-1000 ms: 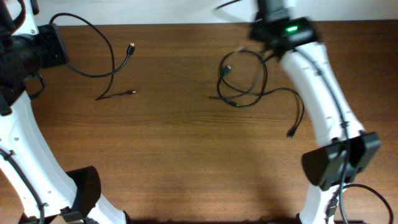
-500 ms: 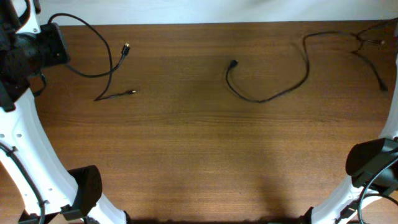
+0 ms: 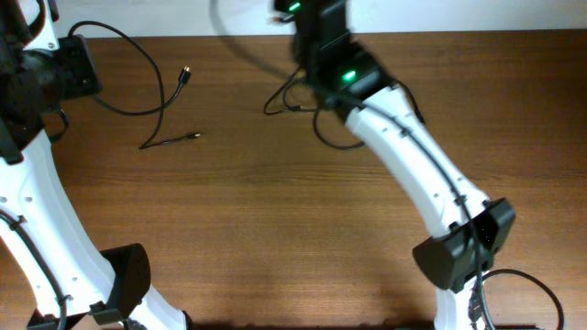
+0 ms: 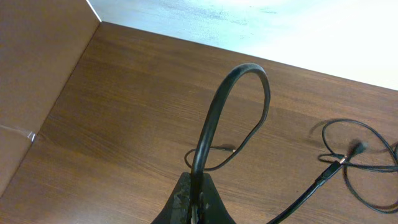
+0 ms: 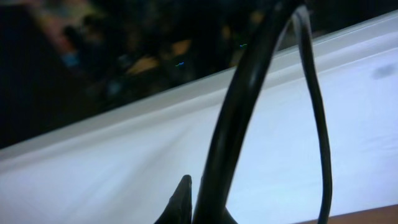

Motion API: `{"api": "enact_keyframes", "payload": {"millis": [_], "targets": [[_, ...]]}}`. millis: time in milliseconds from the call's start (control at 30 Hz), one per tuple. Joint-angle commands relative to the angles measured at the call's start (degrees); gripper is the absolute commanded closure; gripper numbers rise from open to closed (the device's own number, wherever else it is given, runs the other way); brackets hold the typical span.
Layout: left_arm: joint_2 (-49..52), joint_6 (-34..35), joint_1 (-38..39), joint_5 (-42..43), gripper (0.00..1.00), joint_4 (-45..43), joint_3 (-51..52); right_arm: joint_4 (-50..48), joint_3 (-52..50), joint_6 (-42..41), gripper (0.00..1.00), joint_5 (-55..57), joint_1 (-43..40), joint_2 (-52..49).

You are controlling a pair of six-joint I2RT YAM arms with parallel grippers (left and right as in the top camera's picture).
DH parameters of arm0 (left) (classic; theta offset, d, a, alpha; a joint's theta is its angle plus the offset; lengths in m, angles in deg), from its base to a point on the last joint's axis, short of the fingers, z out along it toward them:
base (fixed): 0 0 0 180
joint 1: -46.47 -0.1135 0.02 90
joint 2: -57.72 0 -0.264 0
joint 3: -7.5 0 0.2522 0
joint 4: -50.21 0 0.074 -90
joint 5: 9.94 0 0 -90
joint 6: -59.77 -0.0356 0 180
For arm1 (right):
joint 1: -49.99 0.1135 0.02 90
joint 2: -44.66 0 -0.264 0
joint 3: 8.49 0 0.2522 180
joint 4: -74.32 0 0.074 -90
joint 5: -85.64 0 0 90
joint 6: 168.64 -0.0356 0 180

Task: Untangle cables

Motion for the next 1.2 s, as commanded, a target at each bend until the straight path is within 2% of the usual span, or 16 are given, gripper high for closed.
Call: {"api": "enact_keyframes", "payload": {"millis": [0, 67, 200, 267, 300, 367, 433, 533, 600, 667, 767, 867, 1000, 1100, 1167], "targets": [[-0.1, 0.2, 0.0, -0.5, 1.0, 0.0, 0.2, -0.6, 0.5, 0.5, 0.96, -1.5, -12.7, 0.7], [-0.1, 0.1, 0.0, -0.5, 1.0, -0.4, 0.2, -2.9, 0.5, -0.9, 0.96, -7.0, -26.4, 0.7], [0.0, 0.1, 0.0, -2.6, 1.0, -0.4, 0.2, -8.9, 0.5, -1.0, 0.96, -9.2, -43.3, -0.1], [0.0, 0.1, 0.0, -2.6, 1.0, -0.4, 0.2, -11.1, 0.5, -1.0, 0.96, -9.4, -48.2, -4.7], [0.0, 0.1, 0.0, -2.6, 1.0, -0.4, 0.2, -10.9, 0.5, -1.0, 0.96, -9.4, -50.5, -10.2], [0.0, 0.1, 0.0, -4.1, 1.0, -0.4, 0.2, -10.3, 0.5, -1.0, 0.96, -9.4, -52.1, -16.1], [0.0, 0.2, 0.0, -4.1, 1.0, -0.4, 0.2, -11.0, 0.6, -1.0, 0.96, -9.0, -54.6, -18.1], [0.0, 0.2, 0.0, -4.1, 1.0, 0.0, 0.2, -7.9, 11.2, -0.4, 0.96, -9.0, -59.4, -17.9], [0.0, 0.9, 0.0, -3.9, 1.0, 0.0, 0.2, -6.1, 17.4, -0.3, 0.96, -9.0, -61.3, -17.9], [0.0, 0.9, 0.0, -3.9, 1.0, 0.0, 0.2, -1.8, 17.1, -0.5, 0.96, -13.9, -61.4, -19.3], [0.0, 1.2, 0.0, -3.9, 1.0, 0.0, 0.2, 8.7, 17.0, -0.6, 0.96, -15.0, -58.1, -29.9], [0.0, 1.7, 0.0, -3.9, 1.0, -0.2, 0.2, 13.6, 16.9, -0.6, 0.96, -21.1, -53.9, -36.4], [0.0, 1.7, 0.0, -3.9, 1.0, 0.0, 0.2, 11.6, 12.7, -0.5, 0.96, -21.8, -48.1, -39.8], [0.0, 1.7, 0.0, -3.9, 1.0, 0.0, 0.2, 7.4, 15.9, 5.9, 0.96, -15.9, -50.4, -39.4], [0.0, 1.7, 0.0, -3.9, 1.0, 0.0, 0.2, 7.4, 21.2, 6.1, 0.96, -11.9, -55.8, -39.3]]}}
